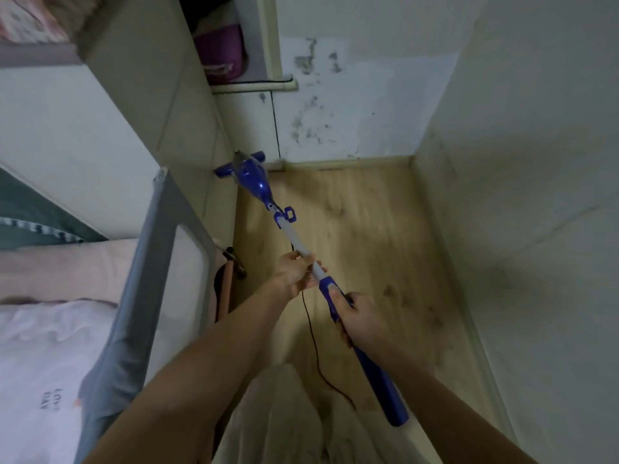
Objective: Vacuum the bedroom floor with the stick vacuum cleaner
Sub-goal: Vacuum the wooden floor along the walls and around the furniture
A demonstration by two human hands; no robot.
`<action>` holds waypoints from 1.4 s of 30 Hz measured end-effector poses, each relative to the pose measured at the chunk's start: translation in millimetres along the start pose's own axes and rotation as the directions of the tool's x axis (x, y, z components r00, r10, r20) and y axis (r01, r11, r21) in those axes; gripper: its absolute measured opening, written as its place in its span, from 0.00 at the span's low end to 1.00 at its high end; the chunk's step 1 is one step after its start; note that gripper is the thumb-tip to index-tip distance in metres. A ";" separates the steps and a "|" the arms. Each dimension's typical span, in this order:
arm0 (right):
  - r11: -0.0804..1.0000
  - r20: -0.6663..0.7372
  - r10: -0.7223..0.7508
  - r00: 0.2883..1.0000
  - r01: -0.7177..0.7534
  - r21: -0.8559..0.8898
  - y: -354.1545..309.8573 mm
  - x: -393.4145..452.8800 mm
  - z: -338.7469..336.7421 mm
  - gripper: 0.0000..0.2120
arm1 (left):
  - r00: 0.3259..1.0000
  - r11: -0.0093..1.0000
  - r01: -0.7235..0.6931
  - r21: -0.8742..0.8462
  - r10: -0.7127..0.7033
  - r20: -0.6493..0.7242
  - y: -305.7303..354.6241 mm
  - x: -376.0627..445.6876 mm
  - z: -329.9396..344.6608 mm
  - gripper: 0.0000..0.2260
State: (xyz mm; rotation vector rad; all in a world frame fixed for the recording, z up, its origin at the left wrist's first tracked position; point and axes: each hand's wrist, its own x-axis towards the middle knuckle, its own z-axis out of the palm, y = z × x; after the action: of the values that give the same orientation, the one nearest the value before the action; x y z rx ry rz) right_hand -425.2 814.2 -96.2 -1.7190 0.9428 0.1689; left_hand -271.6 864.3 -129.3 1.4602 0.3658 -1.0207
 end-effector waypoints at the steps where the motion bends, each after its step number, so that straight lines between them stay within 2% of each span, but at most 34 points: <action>1: 1.000 0.007 -0.005 1.000 0.005 -0.008 -13.8 16.0 0.2 0.26 | 1.000 1.000 0.000 0.004 0.000 0.005 16.3 12.7 -1.1 0.12; 9: 0.997 -0.042 0.082 0.996 -0.082 0.014 -113.9 157.2 12.1 0.20 | 0.998 0.996 0.061 0.066 -0.062 0.008 134.6 141.2 -2.9 0.06; 14: 0.989 -0.047 0.134 0.990 -0.137 -0.054 -170.1 227.6 21.5 0.24 | 0.992 0.981 0.110 0.158 -0.118 0.040 196.5 205.2 -8.5 0.11; 19: 0.977 -0.049 0.196 0.979 -0.200 -0.076 -207.1 288.2 25.3 0.23 | 0.986 0.963 0.155 0.222 -0.164 0.021 231.5 267.1 -7.3 0.14; 28: 0.947 0.042 0.318 0.947 -0.315 -0.061 -216.1 392.9 41.8 0.24 | 0.960 0.922 0.278 0.270 -0.269 -0.073 236.2 382.5 -18.4 0.15; 32: 0.937 0.063 0.343 0.937 -0.337 -0.095 -212.7 419.9 48.9 0.25 | 0.947 0.916 0.320 0.243 -0.315 -0.059 222.7 418.8 -24.1 0.16; 38: 0.913 0.086 0.405 0.910 -0.398 -0.093 -207.1 442.0 60.1 0.21 | 0.944 0.918 0.330 0.218 -0.318 -0.090 217.3 425.4 -26.4 0.13; 42: 0.906 0.173 0.413 0.894 -0.423 0.026 -205.1 439.6 60.1 0.19 | 0.943 0.937 0.330 0.113 -0.324 -0.069 216.6 409.8 -28.3 0.11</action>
State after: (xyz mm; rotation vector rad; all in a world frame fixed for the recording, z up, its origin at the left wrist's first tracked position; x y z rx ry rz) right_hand 25.6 659.7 -205.3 -1.4003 1.1721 0.5509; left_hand 128.6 707.5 -305.1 1.5705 0.6066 -1.2935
